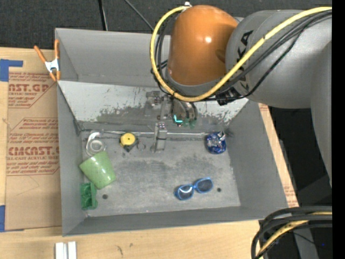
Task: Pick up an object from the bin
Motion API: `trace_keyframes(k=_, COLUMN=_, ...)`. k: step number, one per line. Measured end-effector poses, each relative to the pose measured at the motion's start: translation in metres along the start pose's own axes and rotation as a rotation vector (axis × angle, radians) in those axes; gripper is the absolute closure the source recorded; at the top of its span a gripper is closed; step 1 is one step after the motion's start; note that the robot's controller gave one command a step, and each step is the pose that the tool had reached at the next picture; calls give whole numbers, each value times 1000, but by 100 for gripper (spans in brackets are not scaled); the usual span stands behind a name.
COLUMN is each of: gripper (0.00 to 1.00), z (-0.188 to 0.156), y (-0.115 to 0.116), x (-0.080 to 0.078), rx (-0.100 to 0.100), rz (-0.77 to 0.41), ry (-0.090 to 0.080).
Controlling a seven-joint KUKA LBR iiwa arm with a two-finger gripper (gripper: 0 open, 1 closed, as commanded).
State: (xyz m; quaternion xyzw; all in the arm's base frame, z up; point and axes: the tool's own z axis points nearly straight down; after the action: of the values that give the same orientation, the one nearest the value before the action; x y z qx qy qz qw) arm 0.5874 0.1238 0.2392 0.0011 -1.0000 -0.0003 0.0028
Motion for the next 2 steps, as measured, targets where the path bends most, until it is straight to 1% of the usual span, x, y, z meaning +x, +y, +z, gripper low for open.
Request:
trace_keyframes(k=1, gripper=100, z=-5, y=-1, x=-2, rx=-1, rz=2, ry=-8)
trace_keyframes(k=2, gripper=100, z=75, y=4, x=13, rx=1, rz=110, ry=1)
